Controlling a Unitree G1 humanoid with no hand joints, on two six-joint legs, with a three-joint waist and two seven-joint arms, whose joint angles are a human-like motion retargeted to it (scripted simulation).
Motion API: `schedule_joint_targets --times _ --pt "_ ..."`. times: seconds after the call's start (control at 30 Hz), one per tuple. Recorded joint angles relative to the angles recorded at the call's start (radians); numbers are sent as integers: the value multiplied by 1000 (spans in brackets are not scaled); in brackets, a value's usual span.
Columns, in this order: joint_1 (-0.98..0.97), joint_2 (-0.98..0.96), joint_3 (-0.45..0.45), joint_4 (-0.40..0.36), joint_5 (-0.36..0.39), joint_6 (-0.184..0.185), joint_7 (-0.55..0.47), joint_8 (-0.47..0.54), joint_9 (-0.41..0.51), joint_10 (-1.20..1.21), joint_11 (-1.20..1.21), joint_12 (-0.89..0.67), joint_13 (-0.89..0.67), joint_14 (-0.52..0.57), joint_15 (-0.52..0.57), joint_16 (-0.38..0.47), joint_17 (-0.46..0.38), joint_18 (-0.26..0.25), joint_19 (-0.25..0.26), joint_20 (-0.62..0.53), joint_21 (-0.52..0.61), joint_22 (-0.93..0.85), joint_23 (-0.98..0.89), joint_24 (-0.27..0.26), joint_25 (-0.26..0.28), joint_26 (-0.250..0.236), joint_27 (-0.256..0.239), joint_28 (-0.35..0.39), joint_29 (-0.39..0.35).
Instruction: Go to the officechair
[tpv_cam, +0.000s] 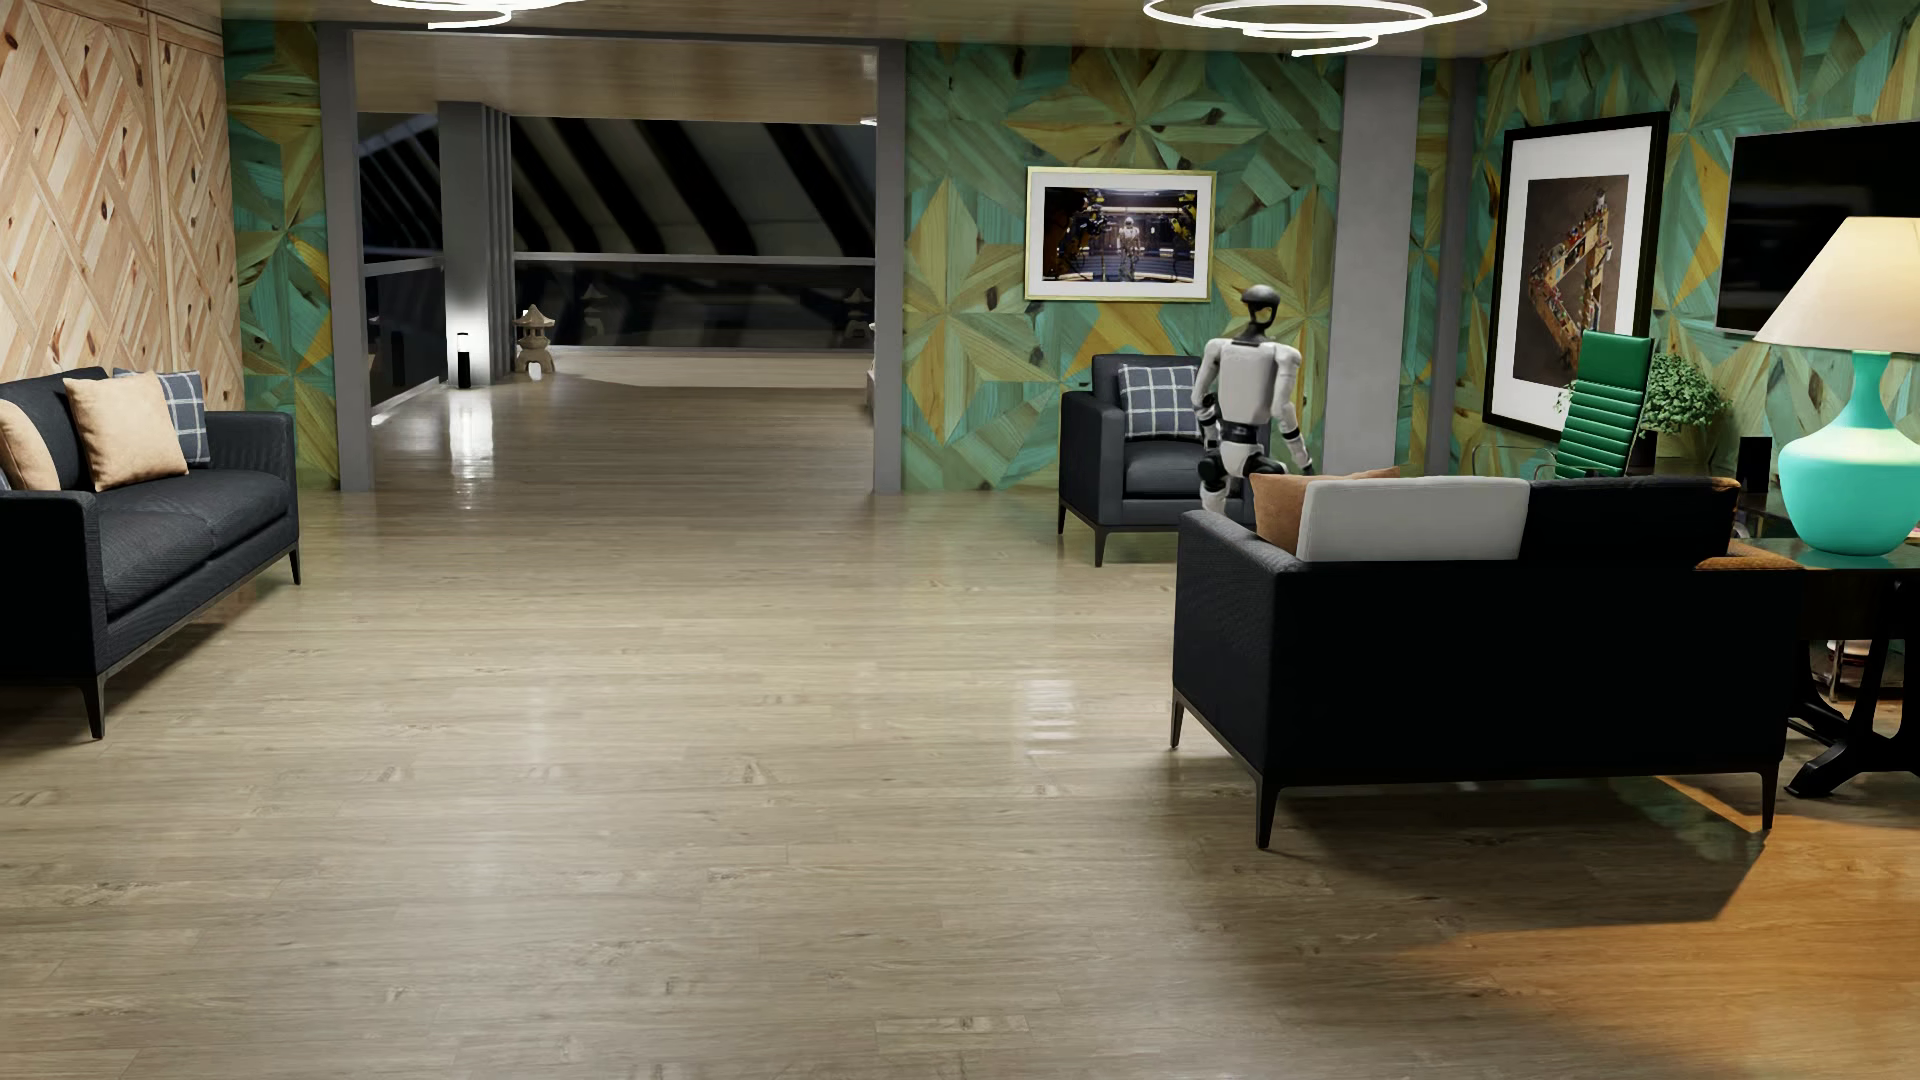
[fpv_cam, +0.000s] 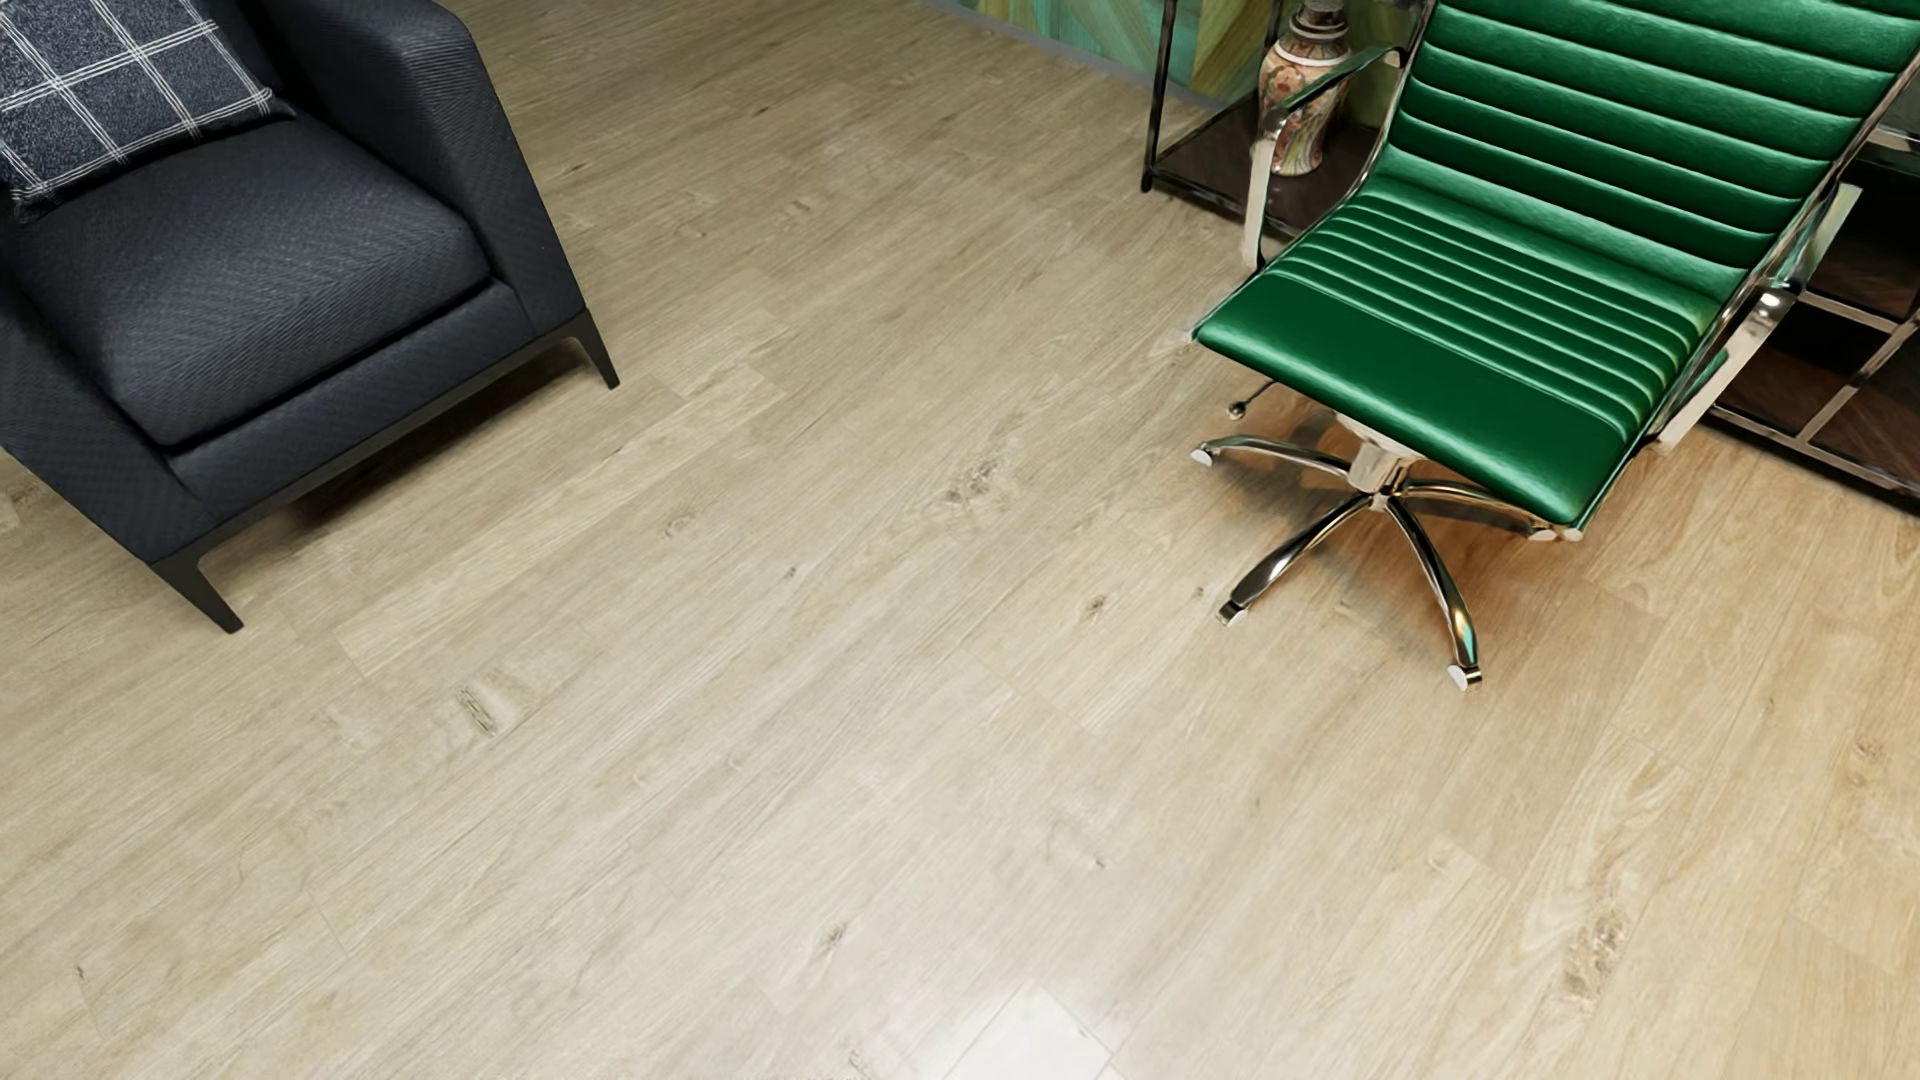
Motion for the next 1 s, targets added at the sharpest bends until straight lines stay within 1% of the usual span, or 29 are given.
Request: schedule_joint_targets --times 0.07,0.1,0.13,0.17,0.2,0.27,0.3,0.33,0.37,0.4,0.43,0.5,0.6,0.63,0.7,0.77,0.83,0.87,0.9,0.93,0.97,1.0 --pt "-4 -64 -4 -29 -66 -8 -37 19 7 12 174 5 -5 -15 26 -5 2 6 13 -13 -4 4 -12 5 -2 0 4 -4 -6" --pt "-8 -104 -9 -42 -100 -13 -58 41 11 22 271 4 -1 -22 53 -5 1 11 8 -21 -10 8 -20 8 -1 -1 3 -7 -9" --pt "-9 -150 -16 -55 -120 -18 -81 82 15 25 361 2 3 -25 69 -1 2 13 -13 -30 -15 11 -26 10 1 -2 3 -10 -12" --pt "-7 -193 -23 -66 -129 -22 -105 136 18 26 430 -1 8 -27 70 3 2 12 -21 -39 -18 13 -28 12 1 -3 4 -11 -12" --pt "-5 -230 -28 -76 -122 -25 -130 197 19 24 465 -5 12 -28 57 6 1 6 -15 -44 -17 15 -25 11 0 -3 6 -10 -8" --pt "-2 -275 -34 -85 -87 -27 -183 325 19 17 434 -19 28 -25 33 13 -7 -10 29 -47 -15 22 -14 4 -5 -1 5 -4 10" --pt "-5 -279 -36 -85 -58 -27 -213 398 18 17 372 -26 35 -23 16 15 -8 -19 60 -46 -18 23 -9 -3 -8 -1 6 1 15" --pt "-8 -271 -37 -84 -23 -25 -245 479 16 17 293 -33 41 -21 3 17 -6 -28 75 -45 -25 23 -4 -10 -8 -2 9 6 16" --pt "-9 -253 -38 -80 22 -23 -280 577 14 15 202 -38 48 -18 12 20 -2 -37 96 -44 -31 20 2 -18 -8 -4 12 9 15" --pt "-10 -226 -37 -75 58 -21 -314 652 12 12 116 -43 55 -15 45 25 2 -48 121 -44 -35 18 7 -25 -10 -4 14 12 16" --pt "-11 -200 -32 -67 66 -20 -344 648 11 12 76 -47 62 -10 67 30 8 -58 135 -43 -35 17 13 -31 -13 -4 14 16 16" --pt "-26 -150 -20 -50 65 -22 -404 548 9 27 28 -55 72 -6 28 36 13 -82 81 -37 -23 19 22 -45 -25 0 11 28 18" --pt "-33 -82 -10 -11 101 -16 -478 455 5 9 -59 -44 65 22 30 37 3 -117 48 -15 25 28 43 -73 -67 7 7 52 31" --pt "-35 -69 -7 2 115 -13 -500 432 4 3 -74 -35 58 31 29 36 -5 -127 41 -15 32 33 45 -79 -70 5 5 53 35" --pt "-51 -58 -4 27 144 -6 -540 395 5 11 -83 -18 45 45 23 35 -20 -143 22 -21 28 49 30 -89 -57 3 -4 45 28" --pt "-84 -56 -4 52 167 -1 -561 360 7 49 -80 1 25 64 14 34 -21 -150 3 -26 12 63 6 -96 -33 11 2 28 -2" --pt "-137 -56 -4 77 182 3 -548 328 11 123 -74 10 15 94 2 33 -23 -140 -11 -31 2 82 -20 -96 -6 20 -1 17 -22" --pt "-170 -55 -3 93 187 5 -526 313 13 172 -73 19 16 118 -3 32 -32 -145 -16 -22 -1 83 -27 -108 1 25 -15 16 -24" --pt "-205 -54 -3 116 191 7 -488 297 16 224 -72 27 13 141 -7 27 -37 -144 -20 -1 2 79 -32 -131 4 29 -23 19 -25" --pt "-237 -53 -2 148 196 11 -430 281 17 272 -72 35 10 160 -11 22 -41 -136 -24 23 9 70 -38 -156 3 29 -29 26 -23" --pt "-258 -52 1 183 201 14 -366 267 18 308 -72 44 6 168 -14 20 -42 -124 -27 40 15 58 -43 -172 1 24 -33 36 -21" --pt "-279 -50 6 198 205 18 -328 258 19 335 -73 51 2 148 -16 22 -41 -102 -29 50 20 47 -49 -178 0 19 -37 43 -20"
